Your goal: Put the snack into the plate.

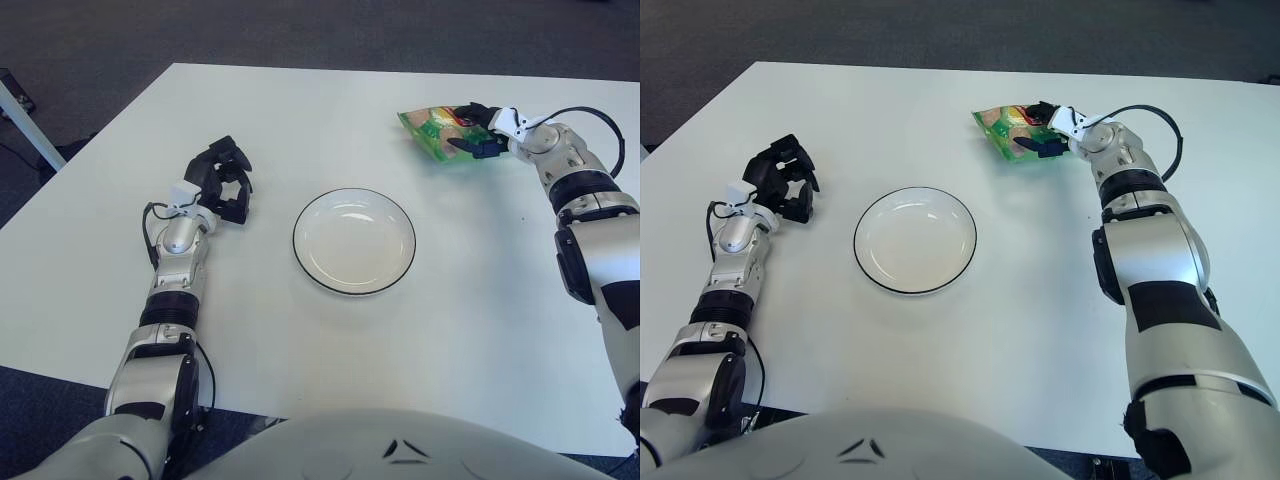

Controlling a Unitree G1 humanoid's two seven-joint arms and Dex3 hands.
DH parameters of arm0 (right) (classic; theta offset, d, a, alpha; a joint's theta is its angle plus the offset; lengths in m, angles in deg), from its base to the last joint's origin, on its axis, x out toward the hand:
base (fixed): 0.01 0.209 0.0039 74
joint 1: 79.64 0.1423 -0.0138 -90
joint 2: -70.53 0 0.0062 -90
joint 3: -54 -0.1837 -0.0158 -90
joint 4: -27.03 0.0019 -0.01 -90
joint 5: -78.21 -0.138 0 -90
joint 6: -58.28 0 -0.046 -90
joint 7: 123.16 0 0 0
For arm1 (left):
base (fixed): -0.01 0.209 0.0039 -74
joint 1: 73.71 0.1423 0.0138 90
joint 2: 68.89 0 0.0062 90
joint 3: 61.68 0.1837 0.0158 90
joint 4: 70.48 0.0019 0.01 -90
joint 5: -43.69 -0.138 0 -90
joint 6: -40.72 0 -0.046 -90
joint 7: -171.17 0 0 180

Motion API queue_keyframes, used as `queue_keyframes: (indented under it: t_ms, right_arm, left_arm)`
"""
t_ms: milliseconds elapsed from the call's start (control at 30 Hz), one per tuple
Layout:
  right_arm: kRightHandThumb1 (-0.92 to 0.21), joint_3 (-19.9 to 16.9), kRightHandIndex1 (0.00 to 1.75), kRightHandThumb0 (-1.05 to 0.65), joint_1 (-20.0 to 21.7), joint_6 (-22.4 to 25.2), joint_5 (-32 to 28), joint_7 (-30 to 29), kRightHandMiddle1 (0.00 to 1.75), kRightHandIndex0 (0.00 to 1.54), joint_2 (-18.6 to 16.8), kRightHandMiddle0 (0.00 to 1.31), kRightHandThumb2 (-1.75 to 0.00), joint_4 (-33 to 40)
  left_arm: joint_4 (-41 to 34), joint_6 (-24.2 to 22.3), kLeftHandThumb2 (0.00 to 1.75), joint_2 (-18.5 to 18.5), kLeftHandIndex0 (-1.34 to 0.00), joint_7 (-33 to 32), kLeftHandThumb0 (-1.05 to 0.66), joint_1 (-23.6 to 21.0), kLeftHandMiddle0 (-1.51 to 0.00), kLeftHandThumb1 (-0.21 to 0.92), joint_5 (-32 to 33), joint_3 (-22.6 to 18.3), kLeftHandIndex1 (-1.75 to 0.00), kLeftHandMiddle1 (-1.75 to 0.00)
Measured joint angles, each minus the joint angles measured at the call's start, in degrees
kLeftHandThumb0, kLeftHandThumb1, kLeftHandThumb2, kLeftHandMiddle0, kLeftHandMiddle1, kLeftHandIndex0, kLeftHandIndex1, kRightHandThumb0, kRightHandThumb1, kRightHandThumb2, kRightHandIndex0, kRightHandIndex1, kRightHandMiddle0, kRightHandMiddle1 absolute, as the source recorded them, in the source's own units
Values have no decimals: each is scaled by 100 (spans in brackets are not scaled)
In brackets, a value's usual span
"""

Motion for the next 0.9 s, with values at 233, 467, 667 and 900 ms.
queue_keyframes:
  t_ms: [233,467,667,900]
  right_arm:
    - [-67,280,115,-43,-55,-265,219,-536,170,5,-2,32,-86,65]
    - [-52,350,134,-42,-59,-430,204,-707,174,14,-6,45,-105,79]
    - [-76,318,123,-38,-55,-464,143,-550,175,5,-6,29,-73,125]
    - [-82,359,65,-68,-23,-394,145,-224,100,0,5,3,-59,140]
  left_arm:
    - [0,1,175,-1,-69,2,-1,0,-87,-6,0,2,-175,-175]
    - [2,1,175,-5,-69,4,-1,0,-87,-6,0,4,-175,-175]
    - [11,1,175,-5,-69,4,-1,-1,-87,-6,-4,8,-175,-175]
    - [44,1,175,-5,-72,4,-1,-2,-88,-8,-28,21,-171,-175]
